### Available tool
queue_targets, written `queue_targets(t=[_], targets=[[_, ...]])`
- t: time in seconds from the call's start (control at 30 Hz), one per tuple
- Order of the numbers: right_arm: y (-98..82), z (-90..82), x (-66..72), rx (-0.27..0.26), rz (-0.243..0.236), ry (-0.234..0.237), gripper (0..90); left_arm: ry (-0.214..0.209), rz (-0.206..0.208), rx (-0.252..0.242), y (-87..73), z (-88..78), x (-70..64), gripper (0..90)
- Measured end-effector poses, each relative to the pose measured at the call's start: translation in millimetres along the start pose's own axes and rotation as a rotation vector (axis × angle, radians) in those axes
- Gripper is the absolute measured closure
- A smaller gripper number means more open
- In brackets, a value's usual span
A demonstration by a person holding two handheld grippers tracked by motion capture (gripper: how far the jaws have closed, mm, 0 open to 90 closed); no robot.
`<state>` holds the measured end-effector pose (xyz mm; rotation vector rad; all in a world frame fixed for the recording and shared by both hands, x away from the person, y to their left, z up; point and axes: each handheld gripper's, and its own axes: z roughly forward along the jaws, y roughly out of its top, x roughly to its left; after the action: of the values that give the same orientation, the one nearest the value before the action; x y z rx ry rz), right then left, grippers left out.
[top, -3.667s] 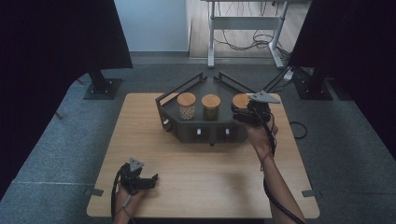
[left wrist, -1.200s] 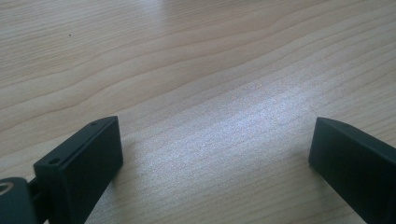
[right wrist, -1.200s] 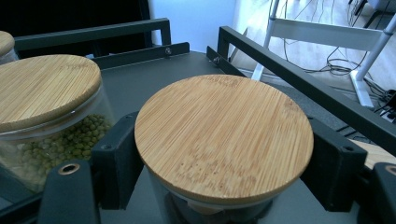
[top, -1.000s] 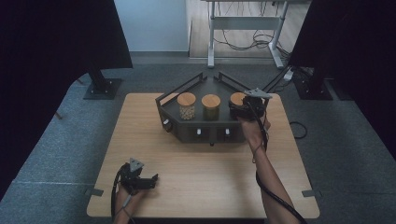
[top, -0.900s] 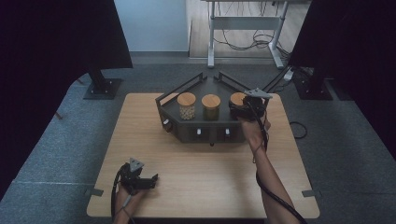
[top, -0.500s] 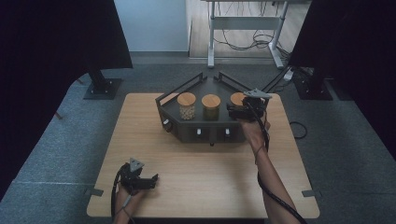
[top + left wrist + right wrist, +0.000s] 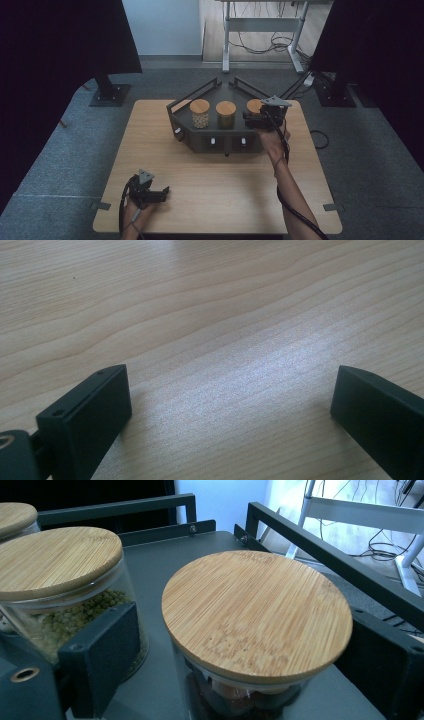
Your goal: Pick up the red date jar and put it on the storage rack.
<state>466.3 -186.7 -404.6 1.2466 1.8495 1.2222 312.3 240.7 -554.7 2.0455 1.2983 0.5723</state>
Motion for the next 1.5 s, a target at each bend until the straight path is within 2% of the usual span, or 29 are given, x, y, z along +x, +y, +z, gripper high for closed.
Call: queue_targets(t=[0.6,1.5], targets=[[-0.3,-15.6,0.2,-0.036,-0.012,0.013,7.9,0.0,0.0,0.0,0.0,0.0,0.0,2.8],[-11.0,-41.0,-1.9,-0.06,-0.034,-0.008,8.5,0.001,0.0,-0.002,0.0,0.1,0.0,2.8]])
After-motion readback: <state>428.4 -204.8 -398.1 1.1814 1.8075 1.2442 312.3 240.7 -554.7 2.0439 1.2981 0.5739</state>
